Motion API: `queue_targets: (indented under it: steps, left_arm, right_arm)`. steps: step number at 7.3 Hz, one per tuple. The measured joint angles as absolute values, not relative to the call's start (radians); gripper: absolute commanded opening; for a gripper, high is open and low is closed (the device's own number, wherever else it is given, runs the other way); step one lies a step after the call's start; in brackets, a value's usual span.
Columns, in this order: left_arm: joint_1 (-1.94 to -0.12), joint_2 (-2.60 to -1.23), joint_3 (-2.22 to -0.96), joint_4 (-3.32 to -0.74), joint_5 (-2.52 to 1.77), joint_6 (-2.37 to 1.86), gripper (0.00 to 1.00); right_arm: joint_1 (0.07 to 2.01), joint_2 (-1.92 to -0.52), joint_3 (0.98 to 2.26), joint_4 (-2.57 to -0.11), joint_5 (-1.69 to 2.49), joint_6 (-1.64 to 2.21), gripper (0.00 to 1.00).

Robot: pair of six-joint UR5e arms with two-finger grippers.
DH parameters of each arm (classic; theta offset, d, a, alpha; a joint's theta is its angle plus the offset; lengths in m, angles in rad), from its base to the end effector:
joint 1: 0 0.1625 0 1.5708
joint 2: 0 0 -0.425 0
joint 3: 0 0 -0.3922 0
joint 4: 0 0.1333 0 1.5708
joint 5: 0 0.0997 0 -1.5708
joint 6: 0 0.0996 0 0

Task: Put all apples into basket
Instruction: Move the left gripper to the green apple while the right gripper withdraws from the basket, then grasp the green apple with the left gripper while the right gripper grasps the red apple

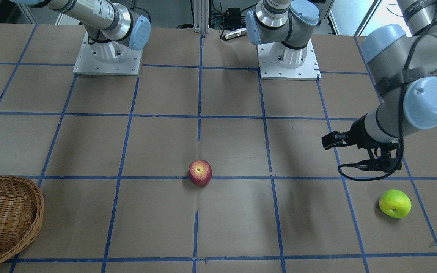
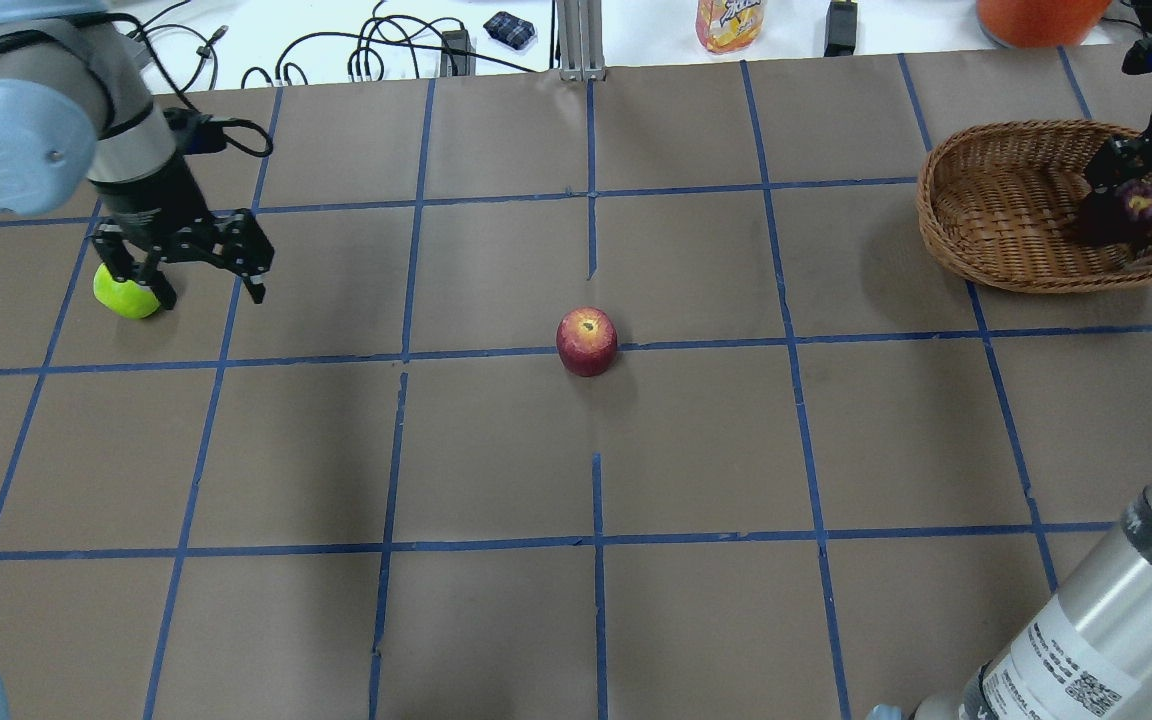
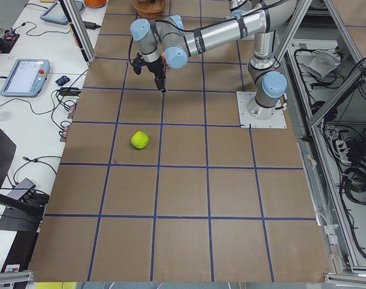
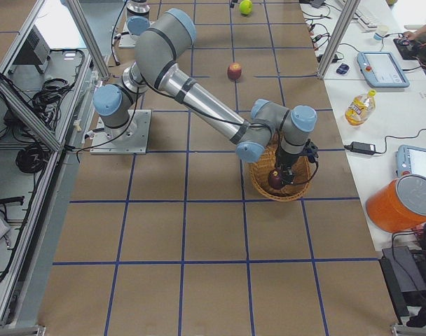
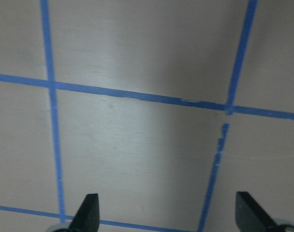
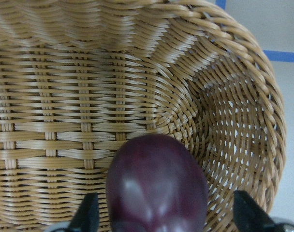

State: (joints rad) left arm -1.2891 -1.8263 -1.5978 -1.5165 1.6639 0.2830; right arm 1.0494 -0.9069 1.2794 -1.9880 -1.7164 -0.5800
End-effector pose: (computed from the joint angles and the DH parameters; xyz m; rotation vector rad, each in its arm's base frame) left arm 0.0362 -0.5712 0.3452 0.0185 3.0928 0.3806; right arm -0.2611 -0.6932 0.2605 0.0828 -2.9925 -0.0572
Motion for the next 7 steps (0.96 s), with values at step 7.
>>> queue_targets:
  steps: [7]
  left_arm:
    - [-1.022,-1.859,-1.771,-1.039,1.640,1.102,0.98]
  right_arm:
    - [1.500,-1.122,1.300,-1.638,-1.560,-0.064,1.00]
